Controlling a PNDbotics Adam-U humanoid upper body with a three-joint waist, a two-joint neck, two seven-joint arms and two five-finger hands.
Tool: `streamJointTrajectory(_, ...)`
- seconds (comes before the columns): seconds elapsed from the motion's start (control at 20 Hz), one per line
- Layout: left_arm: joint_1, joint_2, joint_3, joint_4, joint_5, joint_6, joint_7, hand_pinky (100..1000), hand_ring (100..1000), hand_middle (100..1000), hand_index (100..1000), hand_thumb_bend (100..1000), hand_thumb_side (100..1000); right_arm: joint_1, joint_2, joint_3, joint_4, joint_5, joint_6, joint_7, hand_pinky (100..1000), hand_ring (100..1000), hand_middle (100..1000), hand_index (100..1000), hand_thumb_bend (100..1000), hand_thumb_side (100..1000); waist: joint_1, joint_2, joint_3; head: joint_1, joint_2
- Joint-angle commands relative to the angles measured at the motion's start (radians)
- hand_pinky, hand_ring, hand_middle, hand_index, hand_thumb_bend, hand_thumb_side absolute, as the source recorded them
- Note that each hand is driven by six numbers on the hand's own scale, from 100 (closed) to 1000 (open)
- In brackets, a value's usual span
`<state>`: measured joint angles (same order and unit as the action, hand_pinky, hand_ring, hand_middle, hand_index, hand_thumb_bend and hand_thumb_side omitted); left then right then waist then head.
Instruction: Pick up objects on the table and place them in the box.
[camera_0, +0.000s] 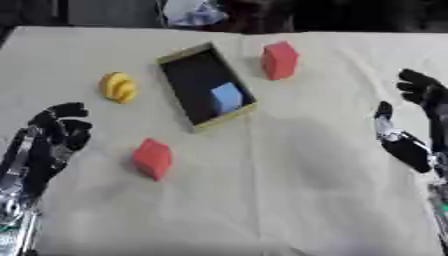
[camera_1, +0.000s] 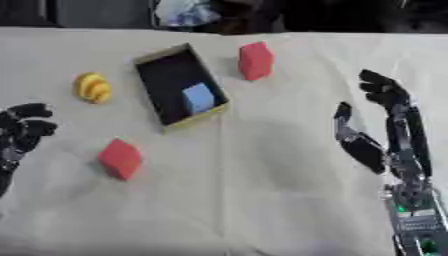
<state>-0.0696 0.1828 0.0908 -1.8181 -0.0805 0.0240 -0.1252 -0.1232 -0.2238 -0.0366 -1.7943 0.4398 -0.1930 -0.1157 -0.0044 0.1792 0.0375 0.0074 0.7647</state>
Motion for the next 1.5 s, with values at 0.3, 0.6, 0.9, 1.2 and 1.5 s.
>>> streamJointTrajectory(0.3, -0.005, 0.01, 0.001, -0.017, -0.005, 0.003, 0.001, 713, 643, 658, 766, 964, 646, -0.007, -0.006, -0.004, -0.012, -0.008, -0.001, 0.0, 824, 829, 823, 898, 100, 148, 0.011, -0.026, 0.001, 0.001, 0.005)
streamJointTrajectory(0.6, -0.005, 0.011, 0.001, -0.017, -0.008, 0.003, 0.0, 714, 644, 658, 765, 963, 642, -0.007, -0.006, -0.005, -0.012, -0.009, -0.001, 0.0, 824, 829, 823, 898, 100, 149, 0.01, -0.026, 0.001, 0.0, 0.005)
streamJointTrajectory(0.9, -0.003, 0.035, 0.001, -0.019, -0.031, 0.006, -0.01, 715, 645, 661, 767, 932, 624, -0.007, -0.006, -0.004, -0.012, -0.009, -0.001, 0.002, 824, 829, 822, 898, 100, 149, 0.012, -0.026, -0.002, 0.0, 0.005)
streamJointTrajectory(1.2, -0.008, 0.144, -0.016, -0.031, -0.095, 0.002, -0.045, 718, 652, 672, 785, 874, 599, -0.006, -0.009, -0.003, -0.011, -0.008, -0.002, 0.005, 824, 829, 822, 898, 100, 151, 0.017, -0.027, -0.005, -0.001, 0.005)
streamJointTrajectory(1.5, -0.04, 0.301, -0.099, -0.035, -0.193, -0.041, -0.136, 733, 673, 698, 812, 781, 532, -0.004, -0.015, 0.0, -0.009, -0.008, -0.003, 0.009, 824, 829, 821, 898, 100, 154, 0.031, -0.03, -0.01, -0.005, 0.005)
